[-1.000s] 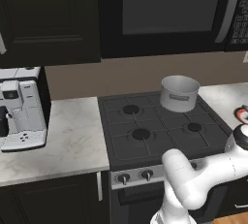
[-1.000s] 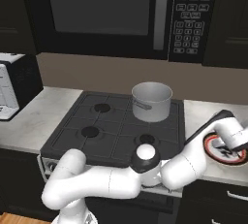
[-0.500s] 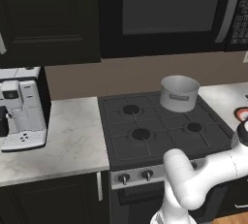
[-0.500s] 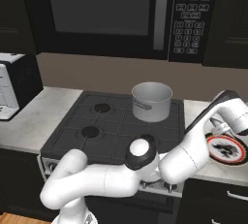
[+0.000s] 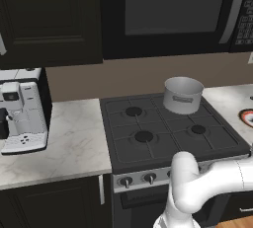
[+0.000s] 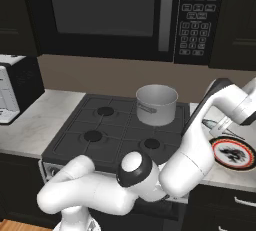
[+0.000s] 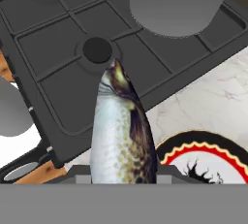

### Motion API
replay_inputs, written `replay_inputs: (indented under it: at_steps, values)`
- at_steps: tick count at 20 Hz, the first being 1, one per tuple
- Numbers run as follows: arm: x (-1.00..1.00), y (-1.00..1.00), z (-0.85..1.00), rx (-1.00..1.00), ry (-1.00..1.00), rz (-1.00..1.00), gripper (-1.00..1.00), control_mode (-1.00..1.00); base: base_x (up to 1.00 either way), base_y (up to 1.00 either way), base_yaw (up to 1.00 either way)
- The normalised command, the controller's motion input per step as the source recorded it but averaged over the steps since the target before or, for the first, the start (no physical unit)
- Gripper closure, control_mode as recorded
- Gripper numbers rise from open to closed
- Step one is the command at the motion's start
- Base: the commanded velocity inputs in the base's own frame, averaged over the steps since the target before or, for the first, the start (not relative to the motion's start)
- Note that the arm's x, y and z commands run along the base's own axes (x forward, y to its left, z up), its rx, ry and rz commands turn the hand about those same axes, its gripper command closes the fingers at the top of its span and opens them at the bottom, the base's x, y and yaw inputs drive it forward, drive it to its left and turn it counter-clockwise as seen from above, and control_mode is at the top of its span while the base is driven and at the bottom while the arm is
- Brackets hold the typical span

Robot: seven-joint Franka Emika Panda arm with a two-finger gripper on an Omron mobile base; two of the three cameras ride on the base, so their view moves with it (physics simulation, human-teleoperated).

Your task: Retrieve the frozen meat and place it in the pot on a burner. Then turn the burner on.

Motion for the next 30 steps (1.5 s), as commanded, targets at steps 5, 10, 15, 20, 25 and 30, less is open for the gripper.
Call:
replay_inputs:
  at_steps: [5, 10, 15, 20, 25, 30]
  values:
    - [-0.87, 1.00, 0.00, -0.11, -0.25, 0.12, 1.00, -1.00, 0.00, 0.00, 0.00]
    - [-0.69, 1.00, 0.05, -0.06, -0.22, 0.06, 1.00, -1.00, 0.00, 0.00, 0.00]
    - [-0.52, 0.71, 0.57, -0.07, -0.12, 0.00, 1.00, -1.00, 0.00, 0.00, 0.00]
    - [-0.30, 0.25, 0.90, -0.09, -0.01, 0.00, 1.00, -1.00, 0.00, 0.00, 0.00]
    - [-0.16, 0.10, 0.86, -0.04, 0.00, 0.00, 1.00, -1.00, 0.00, 0.00, 0.00]
    - [-0.05, 0.28, 0.40, 0.00, 0.00, 0.06, 1.00, -1.00, 0.00, 0.00, 0.00]
